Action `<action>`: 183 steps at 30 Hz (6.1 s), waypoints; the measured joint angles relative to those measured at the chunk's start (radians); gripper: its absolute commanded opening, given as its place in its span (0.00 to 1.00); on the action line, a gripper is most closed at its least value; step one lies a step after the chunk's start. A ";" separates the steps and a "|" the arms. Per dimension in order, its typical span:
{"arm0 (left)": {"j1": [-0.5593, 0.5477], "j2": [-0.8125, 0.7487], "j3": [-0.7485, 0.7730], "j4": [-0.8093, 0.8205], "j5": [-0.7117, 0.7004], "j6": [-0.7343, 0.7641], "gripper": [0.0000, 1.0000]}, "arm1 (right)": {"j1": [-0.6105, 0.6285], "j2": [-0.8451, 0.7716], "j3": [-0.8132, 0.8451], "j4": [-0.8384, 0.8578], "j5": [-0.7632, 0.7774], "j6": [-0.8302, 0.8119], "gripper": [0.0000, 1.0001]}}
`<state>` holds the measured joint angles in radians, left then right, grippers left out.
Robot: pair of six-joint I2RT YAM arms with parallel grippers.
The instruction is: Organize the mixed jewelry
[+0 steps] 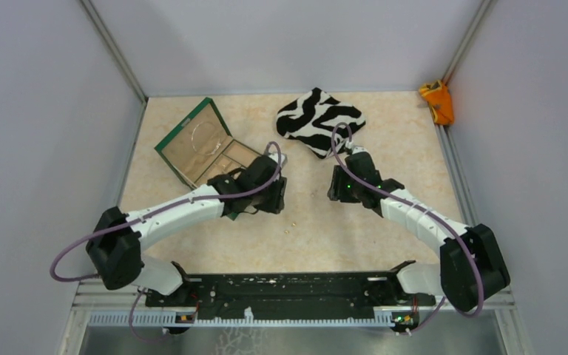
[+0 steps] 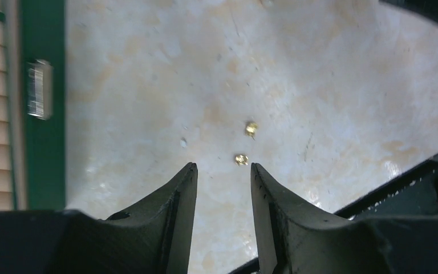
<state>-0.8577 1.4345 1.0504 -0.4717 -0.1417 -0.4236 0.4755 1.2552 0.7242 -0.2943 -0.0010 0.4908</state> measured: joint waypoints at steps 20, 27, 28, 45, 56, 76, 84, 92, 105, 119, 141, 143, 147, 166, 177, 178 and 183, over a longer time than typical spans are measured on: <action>-0.117 0.155 -0.124 0.106 0.123 -0.089 0.37 | 0.000 -0.011 0.003 -0.012 0.087 0.001 0.47; -0.117 0.199 -0.124 0.106 0.092 -0.102 0.28 | 0.000 -0.011 0.003 -0.011 0.085 0.000 0.47; -0.117 0.203 -0.124 0.106 0.090 -0.103 0.28 | 0.000 -0.011 0.003 -0.011 0.084 0.000 0.47; -0.117 0.216 -0.119 0.136 0.080 -0.104 0.00 | 0.000 -0.010 0.003 -0.011 0.077 -0.005 0.45; -0.084 0.200 -0.052 0.102 0.228 -0.050 0.00 | 0.000 -0.010 0.003 -0.011 0.067 -0.009 0.45; 0.120 0.134 0.088 0.084 1.493 0.294 0.00 | -0.006 -0.085 0.003 -0.005 0.106 -0.019 0.45; 0.164 0.109 0.088 0.148 1.632 0.288 0.00 | -0.008 -0.092 0.003 -0.006 0.112 -0.019 0.44; 0.234 0.100 0.203 0.008 1.220 0.284 0.00 | -0.009 -0.095 0.003 -0.005 0.114 -0.019 0.44; 0.335 0.051 0.231 -0.142 0.124 0.194 0.00 | -0.010 -0.095 0.003 0.003 0.112 -0.019 0.44; 0.521 0.165 0.209 -0.091 -0.129 0.169 0.00 | -0.012 -0.082 0.003 0.018 0.087 -0.019 0.43; 0.538 0.304 0.207 0.016 -0.187 0.146 0.21 | -0.014 -0.049 0.003 0.017 0.067 -0.018 0.43; 0.539 0.305 0.207 0.018 -0.188 0.138 0.29 | -0.014 -0.048 0.003 0.017 0.067 -0.018 0.43; 0.539 0.305 0.207 0.018 -0.190 0.123 0.37 | -0.014 -0.048 0.003 0.017 0.067 -0.018 0.43; 0.201 -0.056 0.056 0.036 -0.081 0.055 0.39 | -0.014 -0.032 0.003 0.022 0.060 -0.016 0.42; -0.063 0.156 0.005 0.096 0.043 -0.036 0.47 | -0.014 -0.055 0.003 0.010 0.106 -0.020 0.42; -0.077 0.176 0.003 0.105 0.057 -0.039 0.47 | -0.014 -0.061 0.003 0.006 0.112 -0.023 0.42; -0.121 0.253 -0.006 0.138 0.103 -0.055 0.46 | -0.014 -0.084 0.003 -0.009 0.125 -0.026 0.42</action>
<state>-0.9783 1.6878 1.0447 -0.3340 -0.0391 -0.4782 0.4618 1.1717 0.7277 -0.3035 0.1242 0.4644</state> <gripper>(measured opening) 0.462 0.421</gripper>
